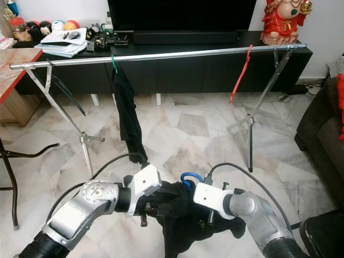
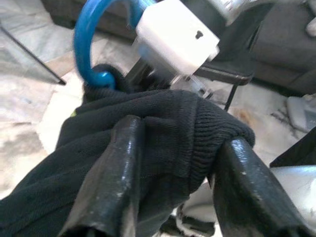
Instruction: Hang hanger
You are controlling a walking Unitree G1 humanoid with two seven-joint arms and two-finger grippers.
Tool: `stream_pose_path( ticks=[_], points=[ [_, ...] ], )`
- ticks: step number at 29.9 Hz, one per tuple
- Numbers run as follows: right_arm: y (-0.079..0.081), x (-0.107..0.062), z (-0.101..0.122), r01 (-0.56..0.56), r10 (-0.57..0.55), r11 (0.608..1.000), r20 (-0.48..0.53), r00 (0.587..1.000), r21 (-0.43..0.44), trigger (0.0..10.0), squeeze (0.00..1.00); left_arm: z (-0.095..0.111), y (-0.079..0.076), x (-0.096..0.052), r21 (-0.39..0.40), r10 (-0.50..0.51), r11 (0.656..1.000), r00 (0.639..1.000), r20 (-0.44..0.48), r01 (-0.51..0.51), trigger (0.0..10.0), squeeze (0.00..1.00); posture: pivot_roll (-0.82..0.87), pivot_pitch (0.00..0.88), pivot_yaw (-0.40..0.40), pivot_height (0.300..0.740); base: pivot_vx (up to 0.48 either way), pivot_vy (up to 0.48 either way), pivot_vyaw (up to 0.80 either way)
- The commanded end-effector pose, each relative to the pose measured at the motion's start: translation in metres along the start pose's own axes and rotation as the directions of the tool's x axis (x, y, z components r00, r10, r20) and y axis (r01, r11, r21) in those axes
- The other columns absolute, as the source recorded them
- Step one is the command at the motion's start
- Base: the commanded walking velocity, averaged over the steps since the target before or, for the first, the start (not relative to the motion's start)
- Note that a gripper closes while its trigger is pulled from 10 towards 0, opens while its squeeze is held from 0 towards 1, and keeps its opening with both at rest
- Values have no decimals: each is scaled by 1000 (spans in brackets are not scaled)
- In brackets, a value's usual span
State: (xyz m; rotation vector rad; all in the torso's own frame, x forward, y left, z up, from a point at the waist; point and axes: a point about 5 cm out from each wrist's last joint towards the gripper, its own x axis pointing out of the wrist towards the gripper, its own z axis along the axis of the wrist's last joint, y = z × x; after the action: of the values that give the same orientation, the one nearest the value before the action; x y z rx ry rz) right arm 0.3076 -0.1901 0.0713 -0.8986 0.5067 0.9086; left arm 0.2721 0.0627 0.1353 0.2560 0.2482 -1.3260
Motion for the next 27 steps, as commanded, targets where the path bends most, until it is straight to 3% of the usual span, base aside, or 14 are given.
stream_pose_path(
  ticks=[1, 10, 11, 12, 13, 18, 23, 27],
  points=[
    [-6, -4, 1, 34, -34, 999, 15, 999, 2, 0, 0, 0, 3, 1, 39, 22, 999, 999, -26, -21, 10000, 1000, -85, 119, 18, 740, 0, 0, 0],
    [-3, 0, -1, 36, -37, 999, 7, 999, 25, 0, 0, 1, 27, -4, 84, 247, 966, 968, -43, -243, 10000, 1000, -78, 122, 20, 740, 0, 0, 0],
    [-2, 0, -1, 33, -33, 999, 7, 999, 27, 0, 0, 2, 27, -5, 88, 246, 967, 968, -45, -241, 10000, 733, -78, 122, 20, 740, 0, 0, 0],
    [-1, 1, -1, 32, -32, 999, 7, 999, 27, 0, 0, 3, 27, -6, 90, 239, 968, 970, -43, -235, 10000, 733, -78, 122, 20, 740, 0, 0, 0],
    [-1, 1, -1, 32, -32, 999, 7, 999, 28, 0, 0, 3, 26, -6, 97, 231, 969, 972, -43, -226, 10000, 0, -77, 122, 20, 740, 0, 0, 0],
    [0, 2, -1, 31, -31, 999, 5, 999, 32, 0, 0, 7, 26, -11, 127, 215, 970, 976, -45, -208, 10000, 0, -75, 122, 21, 740, 0, 0, 0],
    [0, 2, -3, 34, -34, 999, -3, 999, 34, 0, 0, 10, 10, -21, 178, 49, 984, 993, -104, -30, 10000, 0, -69, 123, 23, 740, 0, 0, 0],
    [1, 2, -3, 33, -33, 999, -4, 999, 34, 0, 0, 8, 5, -30, 197, -4, 980, 985, -174, 39, 10000, 0, -68, 123, 24, 740, 0, 0, 0]
  ],
)
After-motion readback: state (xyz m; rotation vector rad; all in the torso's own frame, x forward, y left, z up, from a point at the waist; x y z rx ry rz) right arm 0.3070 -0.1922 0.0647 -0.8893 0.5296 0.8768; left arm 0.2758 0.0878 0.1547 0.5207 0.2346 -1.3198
